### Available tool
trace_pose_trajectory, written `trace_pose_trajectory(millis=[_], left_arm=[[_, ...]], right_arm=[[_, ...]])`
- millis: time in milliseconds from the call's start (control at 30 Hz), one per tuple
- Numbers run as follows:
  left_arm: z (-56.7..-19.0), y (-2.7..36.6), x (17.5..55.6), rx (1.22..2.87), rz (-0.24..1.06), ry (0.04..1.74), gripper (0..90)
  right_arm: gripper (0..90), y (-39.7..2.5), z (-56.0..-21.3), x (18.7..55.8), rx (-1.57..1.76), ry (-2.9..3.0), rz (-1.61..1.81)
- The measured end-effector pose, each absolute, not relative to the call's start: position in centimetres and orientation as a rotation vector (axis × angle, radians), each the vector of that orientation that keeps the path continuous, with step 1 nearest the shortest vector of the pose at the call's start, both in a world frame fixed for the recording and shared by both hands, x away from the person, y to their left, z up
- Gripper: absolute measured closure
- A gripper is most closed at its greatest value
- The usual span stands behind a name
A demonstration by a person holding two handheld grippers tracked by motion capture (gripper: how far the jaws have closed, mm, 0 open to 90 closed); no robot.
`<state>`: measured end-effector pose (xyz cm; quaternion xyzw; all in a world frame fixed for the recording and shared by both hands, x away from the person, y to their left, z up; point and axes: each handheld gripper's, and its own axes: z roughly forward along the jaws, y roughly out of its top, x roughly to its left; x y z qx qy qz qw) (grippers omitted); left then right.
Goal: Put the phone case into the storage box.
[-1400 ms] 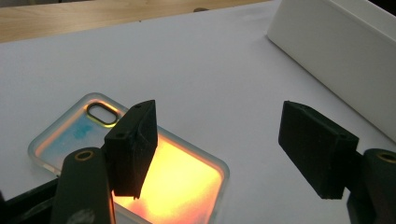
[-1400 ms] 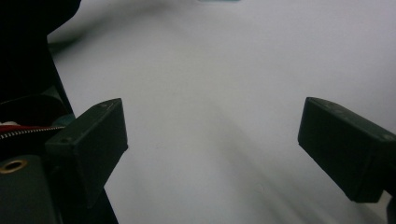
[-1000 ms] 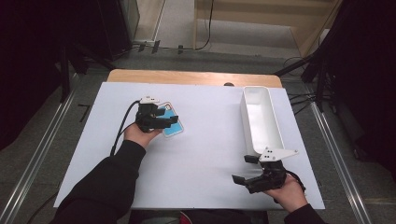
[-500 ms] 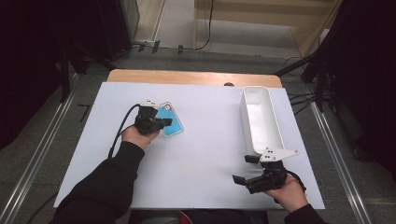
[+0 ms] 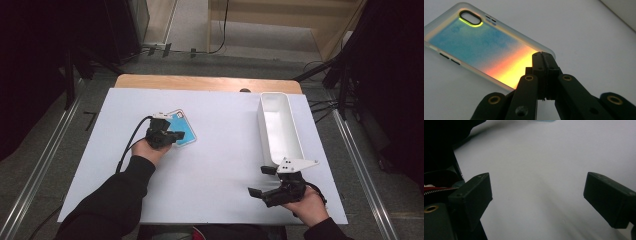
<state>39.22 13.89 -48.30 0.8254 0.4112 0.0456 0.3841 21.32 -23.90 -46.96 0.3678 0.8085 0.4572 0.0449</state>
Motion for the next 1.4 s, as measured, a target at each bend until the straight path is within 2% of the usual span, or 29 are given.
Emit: trace_pose_trajectory(millis=[700, 1400], left_arm=[[-49.3, 14.4, 38.9, 2.136, 0.072, 1.094, 88.9], [-49.4, 16.6, 38.9, 2.148, 0.110, 1.153, 88.8]], right_arm=[[7.0, -23.6, -46.8, 21.7, 1.098, 2.495, 1.396], [7.1, -22.9, -46.8, 22.3, 1.059, 2.522, 1.410]])
